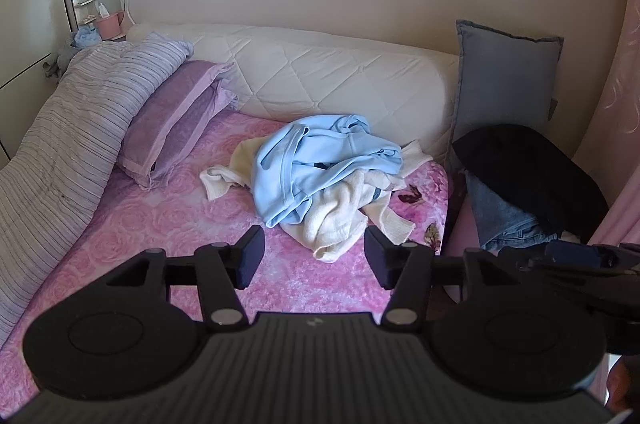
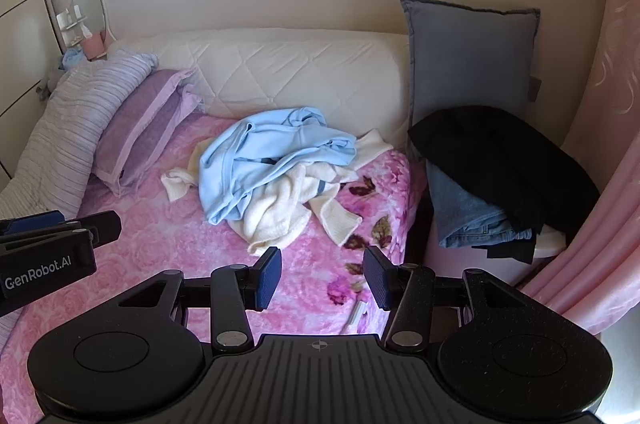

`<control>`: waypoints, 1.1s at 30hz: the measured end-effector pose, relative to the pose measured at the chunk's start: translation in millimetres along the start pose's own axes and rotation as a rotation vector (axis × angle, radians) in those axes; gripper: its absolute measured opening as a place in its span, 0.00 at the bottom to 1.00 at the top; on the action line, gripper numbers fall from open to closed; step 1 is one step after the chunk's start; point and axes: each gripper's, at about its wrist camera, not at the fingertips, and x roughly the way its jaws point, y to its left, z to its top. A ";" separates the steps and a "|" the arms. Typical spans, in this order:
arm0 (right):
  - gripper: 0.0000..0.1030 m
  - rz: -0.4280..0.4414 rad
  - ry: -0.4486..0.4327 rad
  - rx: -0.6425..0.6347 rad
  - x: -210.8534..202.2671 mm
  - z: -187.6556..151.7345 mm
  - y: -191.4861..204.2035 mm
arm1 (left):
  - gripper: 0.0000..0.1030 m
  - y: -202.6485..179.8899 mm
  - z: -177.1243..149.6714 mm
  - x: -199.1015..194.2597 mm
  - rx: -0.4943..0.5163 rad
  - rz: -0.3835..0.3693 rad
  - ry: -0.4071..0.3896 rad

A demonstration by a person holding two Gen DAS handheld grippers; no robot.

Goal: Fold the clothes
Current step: 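Move both grippers toward the clothes pile on the bed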

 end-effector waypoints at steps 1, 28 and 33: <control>0.48 -0.001 -0.001 0.000 -0.4 0.7 1.8 | 0.50 2.6 0.3 0.9 -0.005 -0.006 0.006; 0.48 -0.054 -0.020 -0.035 -8.2 14.0 54.6 | 0.50 64.5 -16.5 -5.1 -0.028 -0.039 0.000; 0.48 -0.064 -0.021 -0.030 -8.0 12.8 56.1 | 0.50 64.5 -18.9 -3.3 -0.031 -0.048 0.004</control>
